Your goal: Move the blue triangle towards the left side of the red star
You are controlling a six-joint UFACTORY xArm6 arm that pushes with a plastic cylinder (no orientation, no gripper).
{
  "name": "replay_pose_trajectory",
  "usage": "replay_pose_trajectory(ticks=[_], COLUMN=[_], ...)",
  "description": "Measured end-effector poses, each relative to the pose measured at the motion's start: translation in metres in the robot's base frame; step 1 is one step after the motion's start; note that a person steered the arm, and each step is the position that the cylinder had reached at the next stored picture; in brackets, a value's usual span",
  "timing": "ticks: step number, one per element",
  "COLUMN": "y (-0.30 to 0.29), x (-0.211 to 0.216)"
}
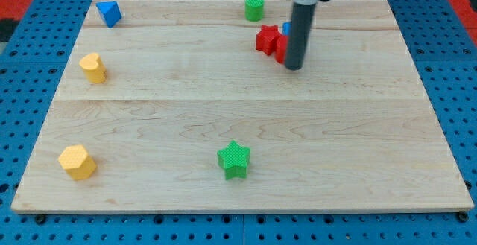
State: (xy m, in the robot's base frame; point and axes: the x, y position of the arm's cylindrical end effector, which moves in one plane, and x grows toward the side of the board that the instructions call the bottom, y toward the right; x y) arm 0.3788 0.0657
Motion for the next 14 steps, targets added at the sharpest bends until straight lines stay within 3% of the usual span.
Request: replay_pose_trajectory(ticks=[1,4,5,7,8,9,10,11,14], y=[-0.077,-0.322,-0.37,-0.3,-0.287,-0.256,-0.316,-0.317,-0.174], x=[0.002,-0.086,-0.11,-0.147,-0.103,-0.102,-0.106,-0.133,-0.121])
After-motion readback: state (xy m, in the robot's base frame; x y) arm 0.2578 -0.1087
